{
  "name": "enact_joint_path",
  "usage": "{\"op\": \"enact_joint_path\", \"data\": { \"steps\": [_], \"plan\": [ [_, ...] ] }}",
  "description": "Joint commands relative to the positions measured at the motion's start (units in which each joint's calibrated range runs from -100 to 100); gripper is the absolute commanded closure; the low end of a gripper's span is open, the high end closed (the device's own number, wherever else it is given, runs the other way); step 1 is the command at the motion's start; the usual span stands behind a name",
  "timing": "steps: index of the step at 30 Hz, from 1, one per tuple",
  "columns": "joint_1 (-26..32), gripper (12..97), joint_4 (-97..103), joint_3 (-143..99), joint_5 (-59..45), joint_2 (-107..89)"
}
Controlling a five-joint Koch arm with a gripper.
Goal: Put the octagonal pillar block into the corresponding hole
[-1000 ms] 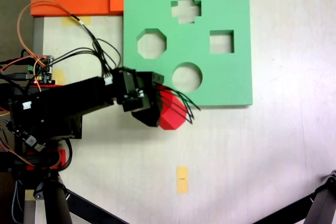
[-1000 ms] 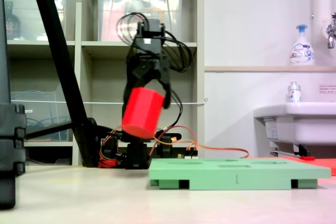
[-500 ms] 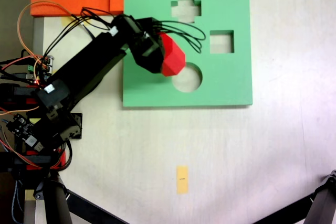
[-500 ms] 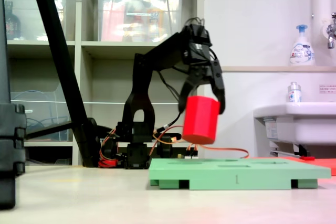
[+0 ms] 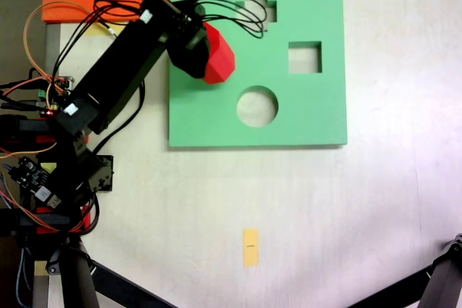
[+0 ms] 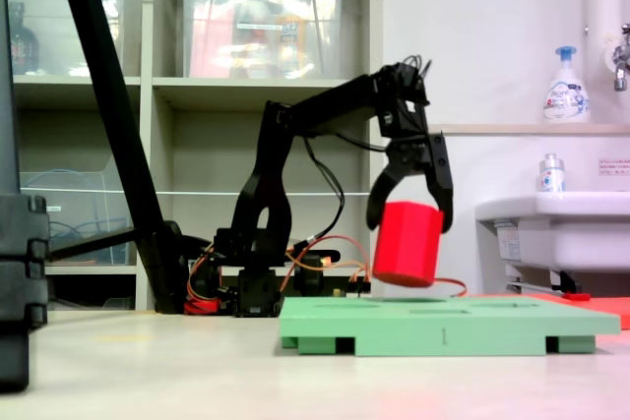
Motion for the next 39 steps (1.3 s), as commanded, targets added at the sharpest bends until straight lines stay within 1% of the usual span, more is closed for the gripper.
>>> {"op": "enact_joint_path", "data": {
  "steps": [1, 21, 39],
  "plan": [
    [0.88, 69.4, -1.86, 4.29, 0.83, 0.12],
    [2.00, 69.4, -1.86, 4.29, 3.13, 6.69],
    [3.22, 69.4, 3.05, 4.19, 6.94, 11.85]
  ]
}}
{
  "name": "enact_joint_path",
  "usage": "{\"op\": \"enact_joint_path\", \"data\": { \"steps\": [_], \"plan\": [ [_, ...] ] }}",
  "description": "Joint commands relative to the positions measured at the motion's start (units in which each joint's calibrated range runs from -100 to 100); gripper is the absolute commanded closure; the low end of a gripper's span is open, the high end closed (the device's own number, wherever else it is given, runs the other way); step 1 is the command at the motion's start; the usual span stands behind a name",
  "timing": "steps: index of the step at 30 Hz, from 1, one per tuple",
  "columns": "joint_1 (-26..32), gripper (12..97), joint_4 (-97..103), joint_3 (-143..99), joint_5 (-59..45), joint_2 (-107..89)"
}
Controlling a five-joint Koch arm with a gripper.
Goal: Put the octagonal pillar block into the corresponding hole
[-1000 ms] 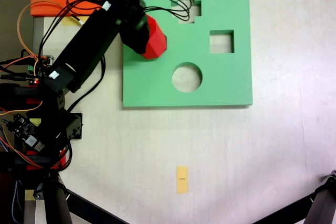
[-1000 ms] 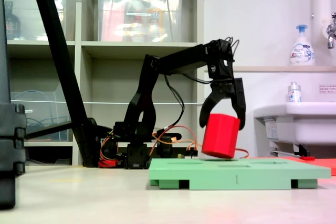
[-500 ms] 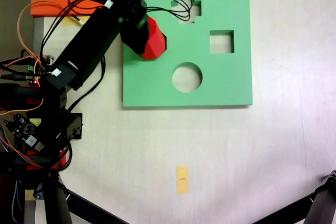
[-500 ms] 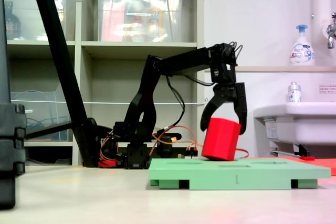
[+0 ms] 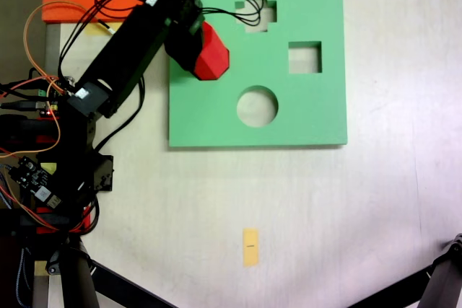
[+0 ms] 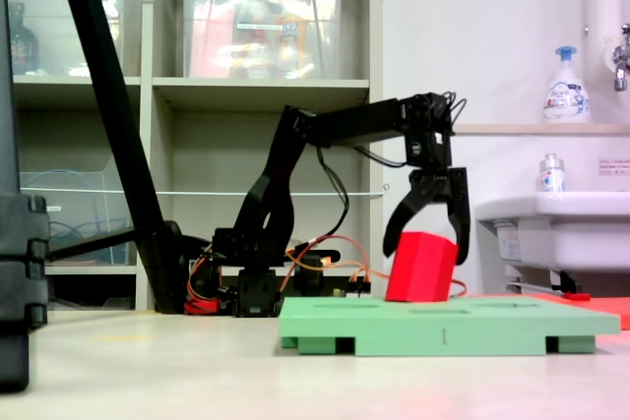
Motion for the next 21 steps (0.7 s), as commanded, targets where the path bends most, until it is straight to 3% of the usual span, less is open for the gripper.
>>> {"op": "enact_joint_path", "data": {
  "steps": [1, 21],
  "plan": [
    [0.49, 69.4, 1.58, 3.31, 1.51, -0.31],
    [-2.59, 68.7, 1.58, 3.31, 1.66, -0.31]
  ]
}}
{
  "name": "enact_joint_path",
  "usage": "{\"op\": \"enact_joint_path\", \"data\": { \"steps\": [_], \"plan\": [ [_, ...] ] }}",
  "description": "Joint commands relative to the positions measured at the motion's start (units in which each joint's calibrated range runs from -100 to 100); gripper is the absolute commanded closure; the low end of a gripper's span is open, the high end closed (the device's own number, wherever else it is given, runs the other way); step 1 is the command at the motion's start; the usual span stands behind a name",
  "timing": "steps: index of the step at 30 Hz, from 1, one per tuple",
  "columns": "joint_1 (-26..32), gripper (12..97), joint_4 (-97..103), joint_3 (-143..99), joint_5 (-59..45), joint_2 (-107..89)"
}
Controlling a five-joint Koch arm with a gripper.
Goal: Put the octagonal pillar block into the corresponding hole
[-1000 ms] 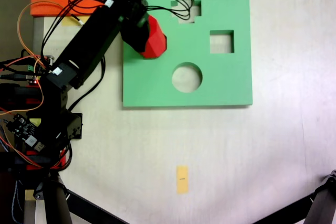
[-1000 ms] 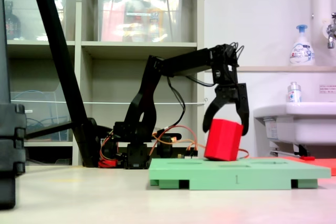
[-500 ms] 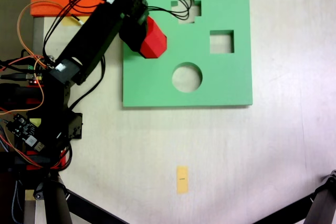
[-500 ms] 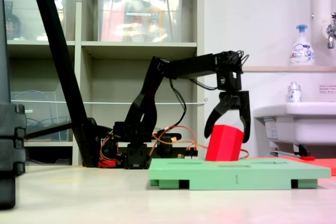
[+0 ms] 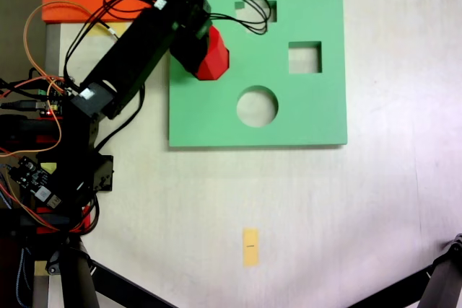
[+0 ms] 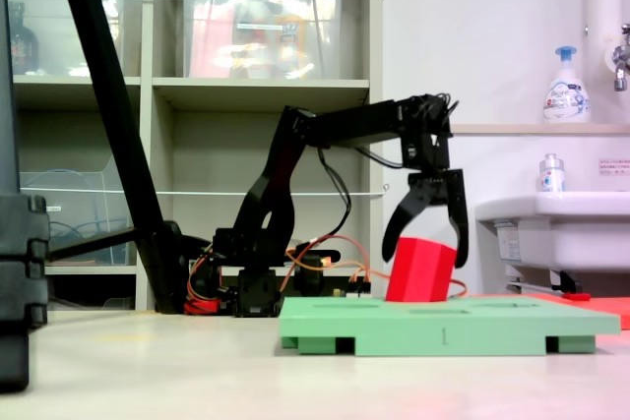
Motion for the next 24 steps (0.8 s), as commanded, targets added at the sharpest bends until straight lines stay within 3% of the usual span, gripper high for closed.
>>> {"op": "enact_joint_path", "data": {
  "steps": [1, 6, 12, 16, 22, 24],
  "plan": [
    [-0.88, 68.7, 0.21, 3.21, 0.05, -1.54],
    [-1.37, 55.9, -0.17, 2.91, -0.98, -1.68],
    [-1.37, 52.2, -0.85, 0.82, -1.66, -1.82],
    [-0.98, 38.4, -0.85, 0.42, -1.86, -1.82],
    [-0.63, 33.1, -1.04, 0.02, -1.90, -2.24],
    [-0.39, 24.4, -1.04, 0.72, -1.90, -2.66]
  ]
}}
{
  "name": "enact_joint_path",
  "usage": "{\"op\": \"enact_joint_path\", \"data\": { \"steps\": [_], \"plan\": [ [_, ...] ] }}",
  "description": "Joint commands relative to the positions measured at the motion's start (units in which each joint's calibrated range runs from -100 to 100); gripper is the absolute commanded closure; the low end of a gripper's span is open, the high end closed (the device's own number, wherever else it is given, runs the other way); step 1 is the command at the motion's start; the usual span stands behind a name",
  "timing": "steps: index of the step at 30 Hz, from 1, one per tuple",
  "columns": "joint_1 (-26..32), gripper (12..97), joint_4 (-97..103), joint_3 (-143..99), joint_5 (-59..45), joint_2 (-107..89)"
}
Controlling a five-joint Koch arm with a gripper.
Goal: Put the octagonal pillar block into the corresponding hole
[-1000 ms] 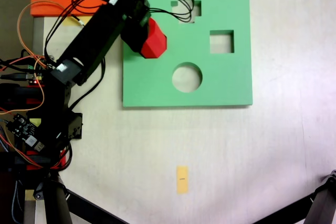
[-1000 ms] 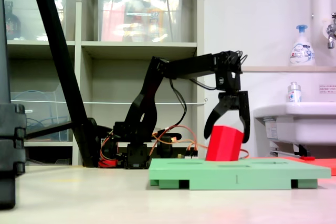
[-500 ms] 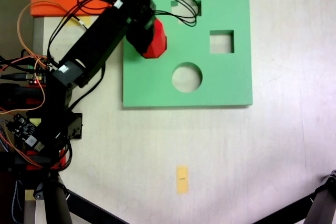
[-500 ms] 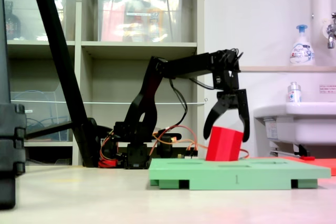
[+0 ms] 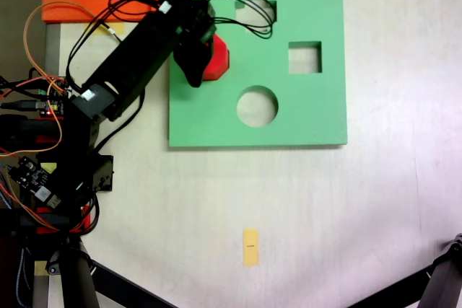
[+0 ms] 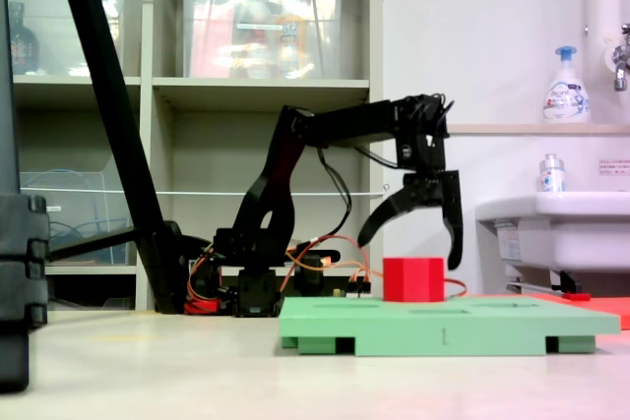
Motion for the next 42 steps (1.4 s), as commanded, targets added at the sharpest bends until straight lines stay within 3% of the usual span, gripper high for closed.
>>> {"op": "enact_joint_path", "data": {
  "steps": [1, 3, 8, 17, 22, 27, 28, 31, 33, 35, 42],
  "plan": [
    [0.49, 20.4, -0.94, 2.00, -0.15, -2.80],
    [0.78, 13.5, -1.04, 4.49, -0.15, -2.94],
    [1.03, 13.6, -4.60, 12.97, -3.76, -11.18],
    [-7.08, 15.0, -4.60, 15.56, -32.72, -42.75],
    [-16.70, 38.3, -3.73, 15.56, -54.95, -59.65],
    [-23.59, 39.5, -0.36, 14.86, -63.20, -63.42],
    [-24.91, 43.6, 0.41, 13.97, -63.35, -63.28],
    [-25.84, 44.9, 11.96, -2.28, -63.49, -69.14],
    [-28.38, 45.0, 30.55, -23.82, -64.62, -78.22],
    [-28.28, 45.2, 51.25, -45.56, -65.74, -88.00],
    [-27.01, 46.1, 84.28, -91.92, -69.50, -99.59]
  ]
}}
